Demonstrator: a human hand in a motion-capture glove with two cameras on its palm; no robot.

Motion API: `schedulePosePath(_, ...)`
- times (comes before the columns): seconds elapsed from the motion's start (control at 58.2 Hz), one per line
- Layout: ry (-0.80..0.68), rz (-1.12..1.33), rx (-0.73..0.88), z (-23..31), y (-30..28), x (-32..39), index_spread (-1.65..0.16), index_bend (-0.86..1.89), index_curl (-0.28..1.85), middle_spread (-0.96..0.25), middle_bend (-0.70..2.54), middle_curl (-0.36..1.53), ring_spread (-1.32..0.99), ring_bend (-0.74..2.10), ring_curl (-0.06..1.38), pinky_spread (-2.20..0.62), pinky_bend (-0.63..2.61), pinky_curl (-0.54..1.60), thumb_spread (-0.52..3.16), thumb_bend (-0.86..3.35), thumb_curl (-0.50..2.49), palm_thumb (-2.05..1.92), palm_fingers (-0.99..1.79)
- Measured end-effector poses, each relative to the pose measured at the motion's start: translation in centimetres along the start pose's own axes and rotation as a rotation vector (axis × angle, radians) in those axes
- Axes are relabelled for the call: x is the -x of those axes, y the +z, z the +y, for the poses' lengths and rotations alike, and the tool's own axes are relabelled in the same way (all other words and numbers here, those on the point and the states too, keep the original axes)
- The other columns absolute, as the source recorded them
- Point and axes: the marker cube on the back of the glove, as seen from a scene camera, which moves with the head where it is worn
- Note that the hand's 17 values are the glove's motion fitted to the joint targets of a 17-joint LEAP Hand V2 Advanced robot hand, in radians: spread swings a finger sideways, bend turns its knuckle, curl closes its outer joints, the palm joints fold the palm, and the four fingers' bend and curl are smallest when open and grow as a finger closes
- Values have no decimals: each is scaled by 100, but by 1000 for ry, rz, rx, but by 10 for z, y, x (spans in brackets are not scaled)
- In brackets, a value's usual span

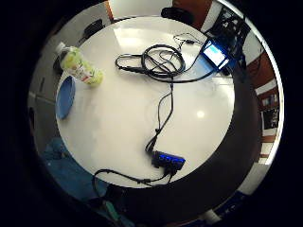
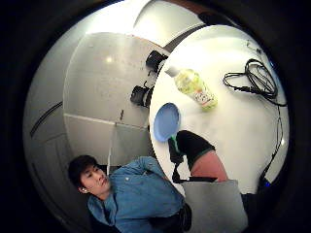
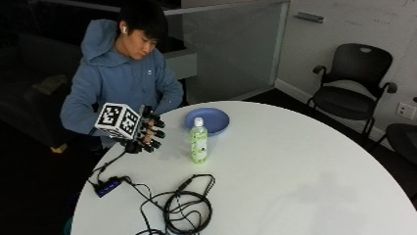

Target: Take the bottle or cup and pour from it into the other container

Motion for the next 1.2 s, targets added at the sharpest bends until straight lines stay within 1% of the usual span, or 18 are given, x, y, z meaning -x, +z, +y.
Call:
schedulePosePath(0.498, -17, -235, 46, -51, 32, -14, -37, 10, 15, 4, 17, 25, 22, 47, 29, 26, 64, 28, 92, -3, 38, 55, -13)
schedulePosePath(0.98, -51, -286, 120, -84, 85, -1, -38, 10, 13, 5, 16, 24, 23, 46, 28, 27, 64, 27, 90, -3, 37, 55, -13)
schedulePosePath(1.203, -71, -376, 128, -97, 110, 14, -38, 10, 12, 8, 18, 25, 24, 50, 29, 27, 62, 26, 89, -2, 37, 59, -10)
